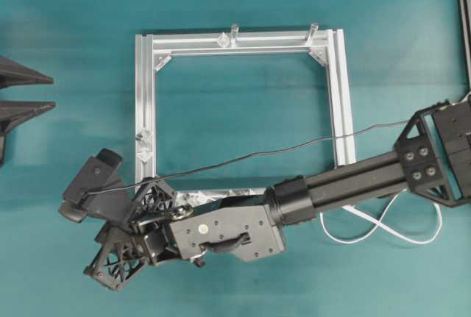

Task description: Move the cable alternately left and right between 8 closely spaced pins so it hooks onto each one.

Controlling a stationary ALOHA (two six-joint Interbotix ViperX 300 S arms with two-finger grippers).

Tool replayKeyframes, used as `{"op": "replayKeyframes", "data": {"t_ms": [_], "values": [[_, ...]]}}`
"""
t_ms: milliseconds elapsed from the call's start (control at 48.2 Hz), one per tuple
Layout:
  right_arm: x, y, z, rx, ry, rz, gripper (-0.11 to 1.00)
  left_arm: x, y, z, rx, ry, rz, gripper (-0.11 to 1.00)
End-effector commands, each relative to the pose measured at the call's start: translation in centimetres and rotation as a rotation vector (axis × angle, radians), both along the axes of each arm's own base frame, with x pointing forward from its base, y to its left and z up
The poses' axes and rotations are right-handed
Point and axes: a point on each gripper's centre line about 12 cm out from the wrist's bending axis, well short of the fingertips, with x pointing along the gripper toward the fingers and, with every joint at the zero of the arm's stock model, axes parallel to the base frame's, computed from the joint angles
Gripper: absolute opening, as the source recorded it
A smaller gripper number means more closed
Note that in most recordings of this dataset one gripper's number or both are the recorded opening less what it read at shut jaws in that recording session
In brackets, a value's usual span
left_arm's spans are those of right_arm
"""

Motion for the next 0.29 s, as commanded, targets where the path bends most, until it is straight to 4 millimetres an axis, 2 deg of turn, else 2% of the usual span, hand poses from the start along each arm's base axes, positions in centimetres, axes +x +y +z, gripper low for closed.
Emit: {"op": "replayKeyframes", "data": {"t_ms": [0,270], "values": [[0.4,-1.0,2.8,0.003,-0.057,-0.007,0.12,0.1,0.1,0.4,-0.005,-0.012,0.006,0.54],[1.0,-3.7,2.9,-0.002,-0.063,-0.047,0.12,0.1,0.1,0.4,-0.005,-0.013,0.006,0.54]]}}
